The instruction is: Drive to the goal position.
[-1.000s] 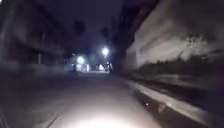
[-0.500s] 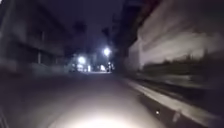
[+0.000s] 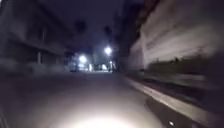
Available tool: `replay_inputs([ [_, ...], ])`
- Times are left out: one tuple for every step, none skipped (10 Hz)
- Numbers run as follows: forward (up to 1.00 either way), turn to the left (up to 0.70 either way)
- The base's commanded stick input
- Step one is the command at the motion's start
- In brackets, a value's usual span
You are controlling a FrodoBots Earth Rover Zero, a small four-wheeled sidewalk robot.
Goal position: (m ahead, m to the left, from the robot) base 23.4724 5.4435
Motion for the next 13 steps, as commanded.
replay_inputs([
  [0.7, 0.0],
  [0.7, 0.0],
  [0.7, 0.0],
  [0.7, 0.0],
  [0.7, -0.16],
  [0.7, -0.34],
  [0.7, -0.2],
  [0.7, -0.05],
  [0.7, 0.0],
  [0.7, 0.0],
  [0.7, 0.0],
  [0.7, 0.0],
  [0.7, 0.0],
])
